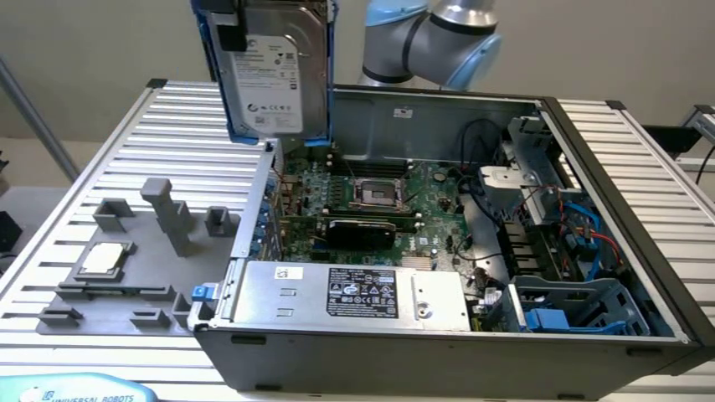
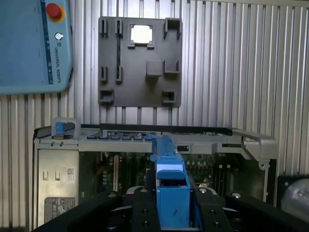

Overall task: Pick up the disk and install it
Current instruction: 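Pick up the disk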

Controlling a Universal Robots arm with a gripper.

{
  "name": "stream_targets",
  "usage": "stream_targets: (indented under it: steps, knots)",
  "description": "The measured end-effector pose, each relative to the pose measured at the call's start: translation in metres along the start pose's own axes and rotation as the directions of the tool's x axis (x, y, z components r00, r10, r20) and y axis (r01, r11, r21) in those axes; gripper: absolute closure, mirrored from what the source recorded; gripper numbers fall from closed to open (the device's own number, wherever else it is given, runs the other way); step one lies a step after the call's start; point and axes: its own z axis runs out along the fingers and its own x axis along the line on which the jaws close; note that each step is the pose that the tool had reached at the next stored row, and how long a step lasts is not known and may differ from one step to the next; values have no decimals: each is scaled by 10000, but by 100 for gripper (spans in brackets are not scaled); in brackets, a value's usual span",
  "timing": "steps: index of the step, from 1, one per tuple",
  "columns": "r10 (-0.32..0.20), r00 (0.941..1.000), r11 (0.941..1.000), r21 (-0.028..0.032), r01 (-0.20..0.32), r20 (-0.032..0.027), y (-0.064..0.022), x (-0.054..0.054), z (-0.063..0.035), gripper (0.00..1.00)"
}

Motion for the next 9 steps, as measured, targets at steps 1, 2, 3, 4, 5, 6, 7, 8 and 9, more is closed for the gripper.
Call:
stream_targets:
  steps: [1, 2, 3, 4, 5, 6, 7, 8, 9]
  knots:
    - [2, 10000, 10000, -1, -2, 2, -45, 19, -4, 67]
    - [1, 10000, 10000, 1, -1, 7, -90, 40, -7, 67]
    - [0, 10000, 10000, 1, 0, 11, -135, 61, -11, 67]
    - [1, 10000, 10000, 1, -1, 14, -180, 80, -15, 67]
    - [1, 10000, 10000, 1, -1, 16, -224, 100, -19, 67]
    - [0, 10000, 10000, 2, 0, 19, -269, 120, -22, 67]
    - [1, 10000, 10000, 2, -1, 23, -315, 141, -26, 67]
    - [1, 10000, 10000, 1, -1, 24, -358, 160, -30, 67]
    - [0, 10000, 10000, 1, 0, 27, -406, 182, -34, 67]
